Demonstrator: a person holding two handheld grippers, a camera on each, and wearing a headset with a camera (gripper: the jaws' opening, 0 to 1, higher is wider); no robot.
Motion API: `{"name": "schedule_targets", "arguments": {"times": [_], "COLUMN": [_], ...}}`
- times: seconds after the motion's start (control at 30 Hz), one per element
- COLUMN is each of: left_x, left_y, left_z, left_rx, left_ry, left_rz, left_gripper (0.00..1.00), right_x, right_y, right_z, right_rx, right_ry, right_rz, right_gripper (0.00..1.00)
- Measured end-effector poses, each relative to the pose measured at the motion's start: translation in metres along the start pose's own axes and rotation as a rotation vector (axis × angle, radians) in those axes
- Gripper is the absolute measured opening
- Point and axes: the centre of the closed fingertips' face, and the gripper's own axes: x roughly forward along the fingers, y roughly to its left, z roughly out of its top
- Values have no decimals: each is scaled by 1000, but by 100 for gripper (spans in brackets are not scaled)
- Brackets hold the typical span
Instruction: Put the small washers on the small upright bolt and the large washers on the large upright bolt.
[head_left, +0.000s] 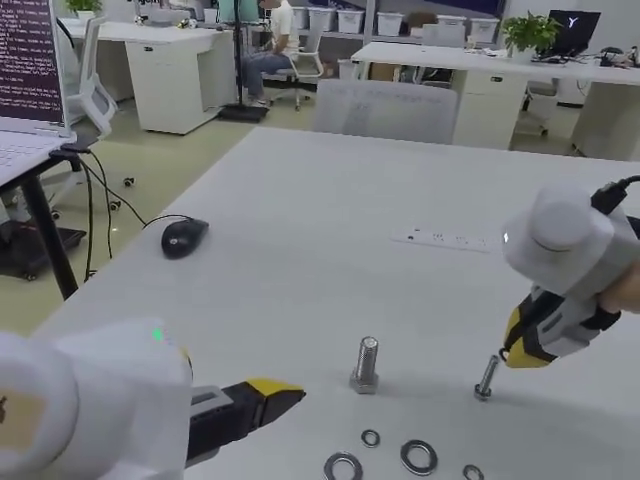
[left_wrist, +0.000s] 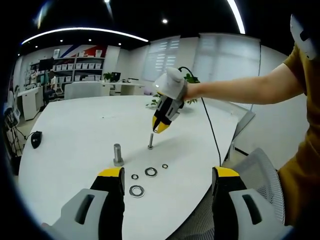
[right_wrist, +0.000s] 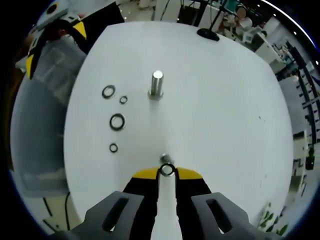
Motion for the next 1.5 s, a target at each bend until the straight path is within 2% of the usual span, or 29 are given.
{"name": "schedule_targets", "arguments": {"times": [0.87, 1.5], "left_x": [3, 2], "left_y": [5, 6], "left_z": [-2, -8], "left_rx": [-20, -31], "left_ry": [1, 26], "left_rz": [7, 16], "left_gripper": [70, 70], "right_x": [20, 48], "right_y": [-6, -1], "right_z": [-3, -8], "right_rx": [-24, -17], "right_ry": [38, 38], "right_rz": [27, 57], "right_gripper": [12, 13]}}
